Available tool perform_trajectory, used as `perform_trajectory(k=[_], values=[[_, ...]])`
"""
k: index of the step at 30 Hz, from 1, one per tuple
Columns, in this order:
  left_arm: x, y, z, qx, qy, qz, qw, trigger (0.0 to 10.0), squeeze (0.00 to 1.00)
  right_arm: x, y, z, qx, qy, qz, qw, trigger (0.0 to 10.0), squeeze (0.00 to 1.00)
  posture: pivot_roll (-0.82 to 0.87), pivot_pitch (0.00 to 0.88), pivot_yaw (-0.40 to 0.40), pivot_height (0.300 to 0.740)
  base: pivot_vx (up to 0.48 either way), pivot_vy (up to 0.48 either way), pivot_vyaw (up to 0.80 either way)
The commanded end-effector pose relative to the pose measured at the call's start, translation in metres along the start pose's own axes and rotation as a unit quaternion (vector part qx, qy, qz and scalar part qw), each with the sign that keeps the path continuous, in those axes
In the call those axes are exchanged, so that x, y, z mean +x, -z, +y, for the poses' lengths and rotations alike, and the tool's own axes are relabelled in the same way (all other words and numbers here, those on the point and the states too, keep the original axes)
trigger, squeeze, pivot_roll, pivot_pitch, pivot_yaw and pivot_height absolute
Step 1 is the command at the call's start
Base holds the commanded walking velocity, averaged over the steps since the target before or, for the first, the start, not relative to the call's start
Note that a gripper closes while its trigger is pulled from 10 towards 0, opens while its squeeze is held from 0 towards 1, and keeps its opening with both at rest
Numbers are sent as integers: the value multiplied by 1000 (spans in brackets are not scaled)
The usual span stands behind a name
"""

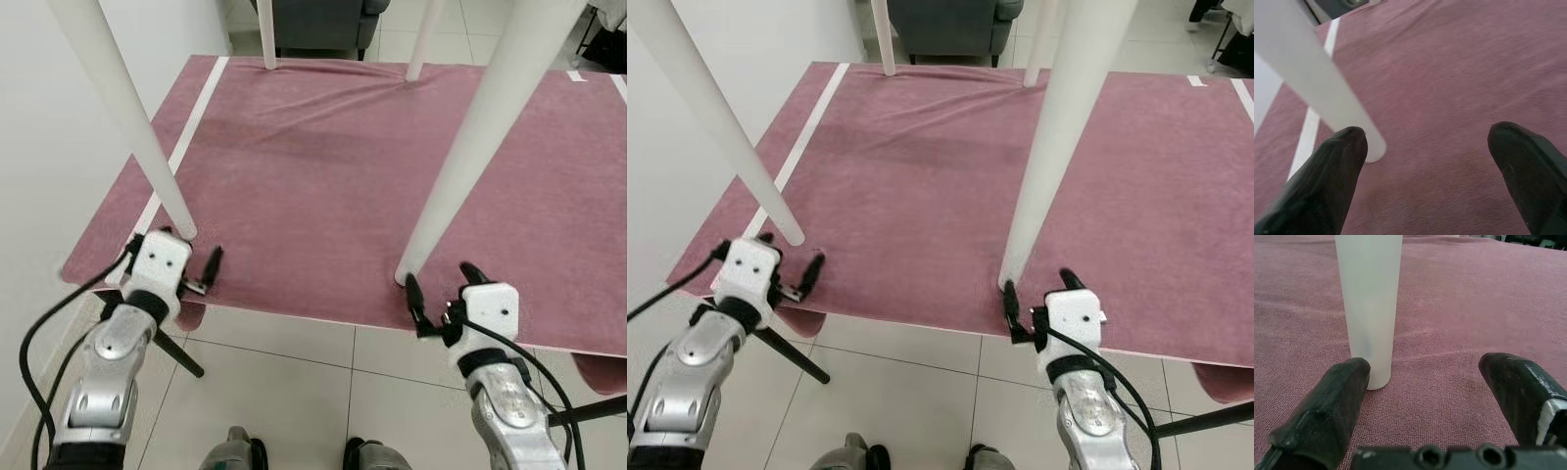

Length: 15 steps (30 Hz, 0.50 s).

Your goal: Building children table

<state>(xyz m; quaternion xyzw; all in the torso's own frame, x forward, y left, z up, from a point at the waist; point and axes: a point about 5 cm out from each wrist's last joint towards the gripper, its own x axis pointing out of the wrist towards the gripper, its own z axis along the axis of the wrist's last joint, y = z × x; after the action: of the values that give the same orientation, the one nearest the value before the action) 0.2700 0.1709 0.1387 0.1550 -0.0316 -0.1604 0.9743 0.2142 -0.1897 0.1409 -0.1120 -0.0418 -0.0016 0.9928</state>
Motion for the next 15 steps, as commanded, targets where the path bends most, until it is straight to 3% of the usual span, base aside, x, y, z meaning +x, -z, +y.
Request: perform_trajectory(k=[1,3,4,6,9,11,12,15], values=[[-4,0,-4,0,24,-1,1000,10000,0,-4,6,0,18,1,12,1000,10000,0,-46,140,84,740,0,0,0],[-13,4,-23,-15,105,13,994,10000,0,-13,17,4,80,-27,41,996,10000,0,-47,139,85,740,0,0,0],[-13,4,-23,-15,105,13,994,10000,0,-13,17,4,80,-27,41,996,10000,0,-47,139,85,740,0,0,0],[-23,13,-37,-29,166,38,985,10000,0,-23,25,8,133,-65,66,987,10000,0,-50,139,85,740,0,0,0],[-31,20,-44,-38,201,58,977,10000,0,-31,29,10,157,-92,80,980,10000,0,-49,140,84,740,0,0,0],[-41,27,-52,-50,238,79,967,10000,0,-44,28,16,203,-145,94,964,10000,0,-49,140,84,740,0,0,0],[-41,27,-52,-50,238,79,967,10000,0,-44,28,16,203,-145,94,964,10000,0,-49,140,84,740,0,0,0],[-52,33,-59,-67,276,98,954,10000,0,-56,24,22,233,-213,105,943,10000,0,-51,141,84,740,0,0,0]])
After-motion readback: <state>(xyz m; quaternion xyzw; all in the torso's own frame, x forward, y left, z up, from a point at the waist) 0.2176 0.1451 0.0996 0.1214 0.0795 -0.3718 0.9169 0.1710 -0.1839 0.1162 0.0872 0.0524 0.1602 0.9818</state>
